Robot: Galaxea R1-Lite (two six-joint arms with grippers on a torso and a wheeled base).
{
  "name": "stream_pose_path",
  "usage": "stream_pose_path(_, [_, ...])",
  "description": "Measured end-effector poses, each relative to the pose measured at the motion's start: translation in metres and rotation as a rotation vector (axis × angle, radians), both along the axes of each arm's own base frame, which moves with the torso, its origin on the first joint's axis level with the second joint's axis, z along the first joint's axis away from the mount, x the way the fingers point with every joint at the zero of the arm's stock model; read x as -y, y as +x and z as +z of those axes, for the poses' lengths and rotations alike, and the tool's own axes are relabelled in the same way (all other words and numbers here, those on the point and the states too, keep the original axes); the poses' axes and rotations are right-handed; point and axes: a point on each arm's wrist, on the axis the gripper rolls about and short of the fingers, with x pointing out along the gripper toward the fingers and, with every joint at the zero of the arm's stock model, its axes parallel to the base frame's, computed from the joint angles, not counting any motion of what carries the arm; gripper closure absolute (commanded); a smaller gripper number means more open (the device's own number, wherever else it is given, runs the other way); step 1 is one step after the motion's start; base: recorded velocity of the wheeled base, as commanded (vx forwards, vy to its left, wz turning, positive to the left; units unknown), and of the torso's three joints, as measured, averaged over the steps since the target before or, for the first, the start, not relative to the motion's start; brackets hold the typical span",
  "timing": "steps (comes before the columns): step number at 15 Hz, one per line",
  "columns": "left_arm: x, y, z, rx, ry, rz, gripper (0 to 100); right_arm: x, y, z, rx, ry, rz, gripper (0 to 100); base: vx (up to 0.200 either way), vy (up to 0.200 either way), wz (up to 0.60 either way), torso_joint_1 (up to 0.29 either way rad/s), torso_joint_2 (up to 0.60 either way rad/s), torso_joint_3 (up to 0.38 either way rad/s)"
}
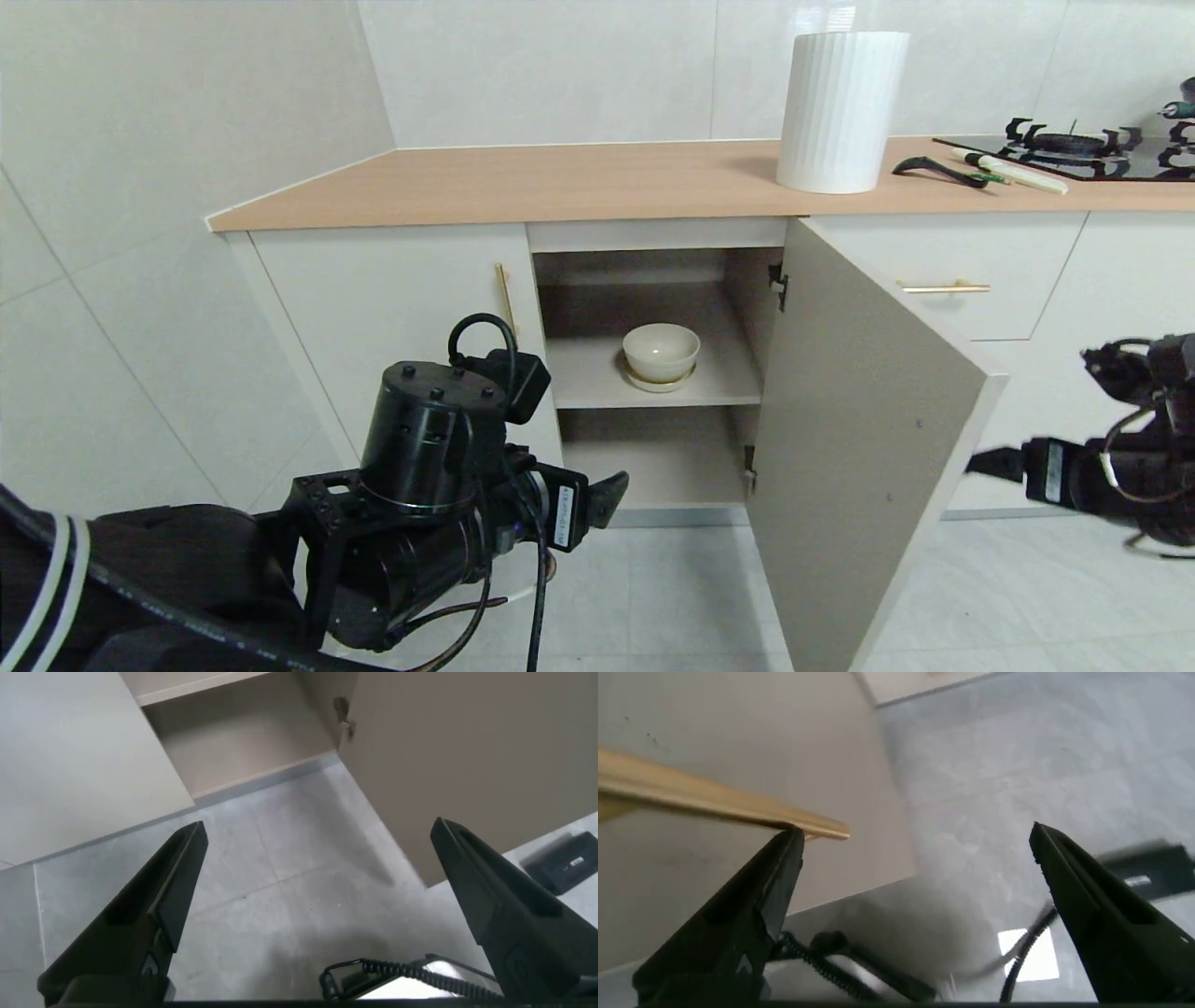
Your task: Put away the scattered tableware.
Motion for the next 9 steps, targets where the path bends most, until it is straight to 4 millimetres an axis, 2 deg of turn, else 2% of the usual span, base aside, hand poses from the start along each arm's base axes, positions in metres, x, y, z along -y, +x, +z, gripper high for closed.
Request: stream_pose_path(9, [-0.001, 0.001, 0.000, 0.001, 0.000, 0.006, 0, -0.054, 0.022, -0.018, 0.035, 0.020, 0.186, 0, 0.000, 0.000, 0.00, 0.000, 0.00, 0.000])
